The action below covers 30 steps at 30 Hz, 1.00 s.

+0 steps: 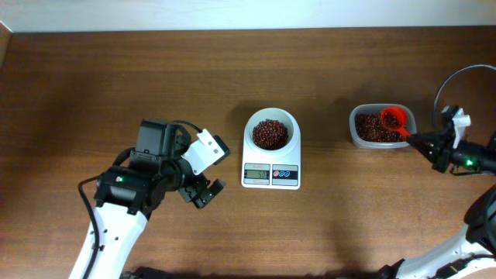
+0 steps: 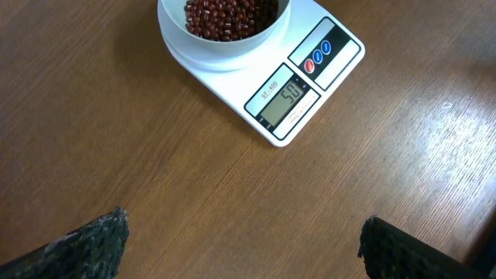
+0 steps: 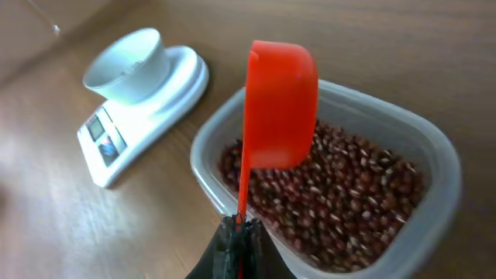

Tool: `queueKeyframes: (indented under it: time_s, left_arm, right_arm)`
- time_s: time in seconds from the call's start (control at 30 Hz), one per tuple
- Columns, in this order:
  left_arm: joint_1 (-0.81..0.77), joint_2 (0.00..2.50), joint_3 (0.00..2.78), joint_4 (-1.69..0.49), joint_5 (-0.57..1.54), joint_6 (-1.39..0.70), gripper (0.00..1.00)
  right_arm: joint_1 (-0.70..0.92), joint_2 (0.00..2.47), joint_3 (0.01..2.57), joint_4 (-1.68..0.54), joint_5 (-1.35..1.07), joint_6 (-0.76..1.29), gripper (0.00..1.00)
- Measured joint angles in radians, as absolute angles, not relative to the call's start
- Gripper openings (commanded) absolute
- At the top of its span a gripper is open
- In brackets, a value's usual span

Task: Scoop and weigh 50g on scale
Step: 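Lift the red scoop out of the tub with the right gripper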

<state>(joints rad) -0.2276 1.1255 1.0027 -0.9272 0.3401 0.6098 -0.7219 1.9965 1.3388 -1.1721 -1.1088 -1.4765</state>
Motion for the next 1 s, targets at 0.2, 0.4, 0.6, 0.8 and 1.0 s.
queueKeyframes:
  time_s: [0.2, 0.4, 0.6, 0.8, 1.0]
  left_arm:
    - [-0.228, 1.126, 1.003, -0.928, 0.340, 0.610, 0.99]
    - [-0.228, 1.126, 1.003, -0.928, 0.340, 0.610, 0.99]
    - [-0.228, 1.126, 1.003, -0.928, 0.340, 0.610, 0.99]
    - [-0.228, 1.126, 1.003, -0.927, 0.340, 0.610, 0.99]
    - [-0.228, 1.126, 1.003, -0.927, 0.340, 0.610, 0.99]
  right_arm:
    - [-0.719, 1.996, 1.416, -1.175, -0.977, -1.407, 0.04]
    - [-0.556, 1.996, 1.553, -1.172, -0.654, -1.193, 0.04]
    - [-0.429, 1.885, 1.666, -1.230, -0.352, -1.029, 0.04]
    - [-0.221, 1.829, 1.666, -1.229, 0.065, -0.899, 0.04]
    - [-0.039, 1.706, 1.666, -1.226, 0.240, -0.781, 0.04]
